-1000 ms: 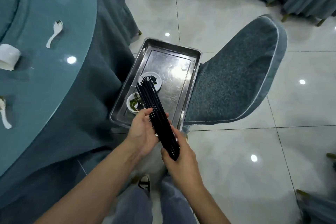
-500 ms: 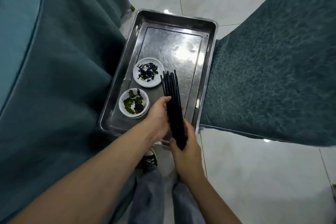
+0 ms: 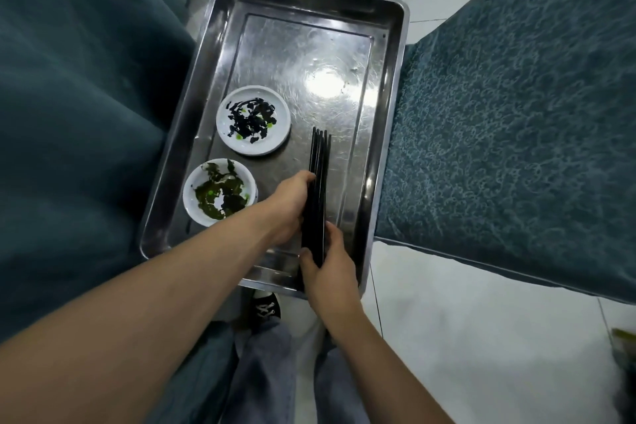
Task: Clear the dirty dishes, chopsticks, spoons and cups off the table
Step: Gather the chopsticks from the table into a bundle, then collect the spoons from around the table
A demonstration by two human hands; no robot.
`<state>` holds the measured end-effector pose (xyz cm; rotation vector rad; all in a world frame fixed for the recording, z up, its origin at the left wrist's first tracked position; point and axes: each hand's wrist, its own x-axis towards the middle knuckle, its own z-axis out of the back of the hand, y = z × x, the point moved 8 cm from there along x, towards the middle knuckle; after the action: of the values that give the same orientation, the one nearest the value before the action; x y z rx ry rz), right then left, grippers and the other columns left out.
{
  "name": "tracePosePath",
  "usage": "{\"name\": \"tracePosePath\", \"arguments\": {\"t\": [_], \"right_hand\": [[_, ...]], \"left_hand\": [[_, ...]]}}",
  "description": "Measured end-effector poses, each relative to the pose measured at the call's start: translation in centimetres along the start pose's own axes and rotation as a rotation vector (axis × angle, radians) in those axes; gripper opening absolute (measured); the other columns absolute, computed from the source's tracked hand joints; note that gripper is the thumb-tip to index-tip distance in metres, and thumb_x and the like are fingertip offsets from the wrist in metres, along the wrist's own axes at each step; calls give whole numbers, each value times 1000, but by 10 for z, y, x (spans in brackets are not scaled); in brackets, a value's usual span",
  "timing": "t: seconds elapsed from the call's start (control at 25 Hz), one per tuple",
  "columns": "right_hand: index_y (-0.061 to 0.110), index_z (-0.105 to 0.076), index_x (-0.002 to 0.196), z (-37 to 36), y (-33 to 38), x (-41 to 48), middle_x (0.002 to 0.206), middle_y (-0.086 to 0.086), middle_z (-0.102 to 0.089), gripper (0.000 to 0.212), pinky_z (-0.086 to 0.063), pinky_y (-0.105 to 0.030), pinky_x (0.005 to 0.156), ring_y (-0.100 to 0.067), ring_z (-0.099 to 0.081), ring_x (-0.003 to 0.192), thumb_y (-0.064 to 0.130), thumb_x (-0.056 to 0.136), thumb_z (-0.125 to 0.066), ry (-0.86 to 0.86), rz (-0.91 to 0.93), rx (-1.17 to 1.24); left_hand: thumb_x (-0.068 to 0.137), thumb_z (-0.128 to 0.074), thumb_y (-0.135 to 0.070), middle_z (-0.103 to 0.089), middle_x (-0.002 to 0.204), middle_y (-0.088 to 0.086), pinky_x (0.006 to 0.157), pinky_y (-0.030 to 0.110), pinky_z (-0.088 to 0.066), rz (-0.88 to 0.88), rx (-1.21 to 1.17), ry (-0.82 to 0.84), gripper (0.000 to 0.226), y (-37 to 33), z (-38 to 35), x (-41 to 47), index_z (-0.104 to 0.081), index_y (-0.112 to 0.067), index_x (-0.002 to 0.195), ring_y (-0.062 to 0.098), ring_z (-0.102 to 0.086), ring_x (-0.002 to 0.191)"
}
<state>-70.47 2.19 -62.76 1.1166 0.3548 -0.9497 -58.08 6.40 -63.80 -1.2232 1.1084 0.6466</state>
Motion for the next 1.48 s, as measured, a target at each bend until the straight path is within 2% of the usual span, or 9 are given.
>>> {"name": "tracePosePath", "arguments": {"t": [0.12,0.36,0.48,0.56,0.68,0.84,1.0,1.24,1.48], "right_hand": [[22,-42,149,1,-2,7,130,-7,-60,55,-48,-41,101,-27,-59,120,31,96,-57,1,-26,-107],[19,-45,147,11,3,11,139,-10,-52,51,-44,-42,106,-27,-52,128,28,97,-55,-13,-18,-196],[23,-46,146,14,9,9,140,-7,-51,49,-45,-44,106,-25,-53,127,29,98,-54,-10,10,-201],[24,-47,145,18,14,8,139,-5,-53,48,-45,-44,106,-24,-53,127,28,98,-54,-24,36,-194],[23,-49,144,28,24,0,135,-5,-56,47,-44,-43,107,-24,-54,125,25,97,-55,-46,91,-221],[22,-51,143,48,46,-19,133,-3,-57,46,-45,-40,107,-21,-54,124,21,98,-55,-48,176,-226],[20,-53,142,73,81,-48,134,-1,-58,43,-44,-39,108,-18,-54,125,20,99,-55,-50,298,-270],[25,-52,142,111,125,-107,137,2,-55,43,-45,-38,106,-17,-53,125,22,100,-53,-9,377,-309],[25,-53,140,142,177,-169,135,4,-54,41,-43,-32,106,-15,-52,125,21,99,-55,37,472,-356]], "left_hand": [[101,-47,-26,-58,71,5,44,21,-44,-31,30,3,26,-2,3,0,-61,-10,86,16,-57,49],[106,-41,-26,-59,91,-4,76,30,-41,-116,199,-2,25,-1,13,-7,-58,-20,89,10,-54,81],[106,-38,-28,-60,91,-6,74,30,-43,-122,233,35,28,10,16,-13,-58,-25,86,5,-53,81],[106,-40,-27,-62,104,-2,88,36,-46,-159,280,56,25,13,16,-15,-63,-22,97,10,-57,93],[105,-46,-21,-61,127,2,110,39,-40,-240,339,48,29,10,15,-31,-62,-17,129,16,-53,120],[104,-49,-14,-64,129,3,100,26,-42,-345,409,50,31,5,18,-70,-61,-16,132,15,-57,121],[104,-49,-17,-66,122,-5,102,27,-46,-439,472,23,28,-8,30,-119,-61,-22,129,9,-60,116],[105,-49,-17,-64,124,-10,91,14,-42,-492,508,-46,29,-23,38,-212,-57,-26,132,2,-58,116],[103,-51,-20,-61,128,-6,100,23,-42,-561,617,-106,35,-43,33,-304,-54,-21,138,9,-57,120]]}}
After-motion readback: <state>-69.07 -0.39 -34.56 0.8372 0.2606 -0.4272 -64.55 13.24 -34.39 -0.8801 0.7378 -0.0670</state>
